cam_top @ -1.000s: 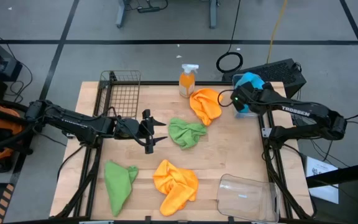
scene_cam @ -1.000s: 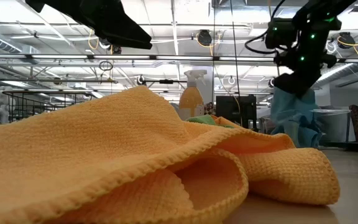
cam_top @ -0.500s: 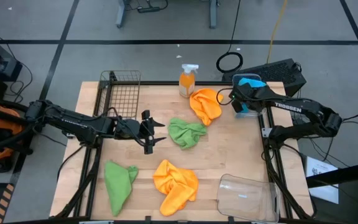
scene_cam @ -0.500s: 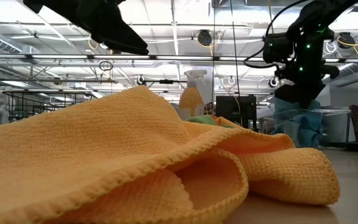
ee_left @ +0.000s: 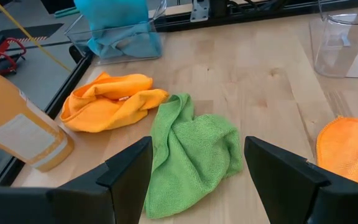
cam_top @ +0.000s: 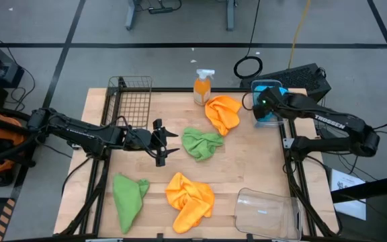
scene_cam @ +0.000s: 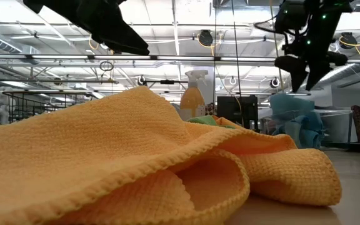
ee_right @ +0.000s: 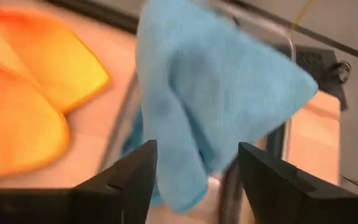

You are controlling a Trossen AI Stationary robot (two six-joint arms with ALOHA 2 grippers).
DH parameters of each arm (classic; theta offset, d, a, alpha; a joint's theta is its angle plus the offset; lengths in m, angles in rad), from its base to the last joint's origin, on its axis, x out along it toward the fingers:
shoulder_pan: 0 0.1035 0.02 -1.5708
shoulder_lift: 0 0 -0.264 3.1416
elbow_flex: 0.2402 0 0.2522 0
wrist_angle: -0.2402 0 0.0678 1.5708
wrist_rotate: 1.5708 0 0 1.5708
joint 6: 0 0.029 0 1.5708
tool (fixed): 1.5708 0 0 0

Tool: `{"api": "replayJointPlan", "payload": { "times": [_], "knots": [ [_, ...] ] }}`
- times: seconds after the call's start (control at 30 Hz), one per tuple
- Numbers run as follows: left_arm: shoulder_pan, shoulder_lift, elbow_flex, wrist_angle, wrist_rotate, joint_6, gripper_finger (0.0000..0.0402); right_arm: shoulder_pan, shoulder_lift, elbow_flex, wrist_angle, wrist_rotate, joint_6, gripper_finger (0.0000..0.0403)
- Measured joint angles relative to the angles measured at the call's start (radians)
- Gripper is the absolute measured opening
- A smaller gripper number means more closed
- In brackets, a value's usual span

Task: Sort microfiber towel by color & place in baskets
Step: Put the blue microfiber towel into the top transparent bin

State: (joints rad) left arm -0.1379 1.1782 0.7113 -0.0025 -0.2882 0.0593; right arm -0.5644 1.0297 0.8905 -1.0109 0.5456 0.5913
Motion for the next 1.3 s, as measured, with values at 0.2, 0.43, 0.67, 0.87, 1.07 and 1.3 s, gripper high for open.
{"api": "replayJointPlan", "payload": {
  "times": [0.2,0.43,0.67,0.87,1.07,1.3],
  "knots": [
    [0.0,0.0,0.0,0.0,0.0,0.0,0.0261,-0.011,0.029,0.001,0.073,0.0,-0.045,0.017],
    [0.0,0.0,0.0,0.0,0.007,0.0,0.0261,-0.05,0.15,0.001,0.098,0.009,-0.078,0.0044],
    [0.0,0.0,0.0,0.0,0.007,0.0,0.0261,-0.169,0.287,0.001,0.137,0.045,-0.108,0.0011],
    [0.0,0.0,0.0,0.0,0.03,0.0,0.0261,-0.242,0.421,0.001,0.185,-0.013,-0.168,0.0002],
    [0.0,0.0,0.0,0.0,0.032,0.0,0.0261,-0.261,0.468,0.003,0.254,-0.085,-0.211,0.0001],
    [0.0,0.0,0.0,-0.007,0.032,0.0,0.0261,-0.256,0.36,-0.001,0.225,-0.039,-0.195,0.0017]
  ]
}}
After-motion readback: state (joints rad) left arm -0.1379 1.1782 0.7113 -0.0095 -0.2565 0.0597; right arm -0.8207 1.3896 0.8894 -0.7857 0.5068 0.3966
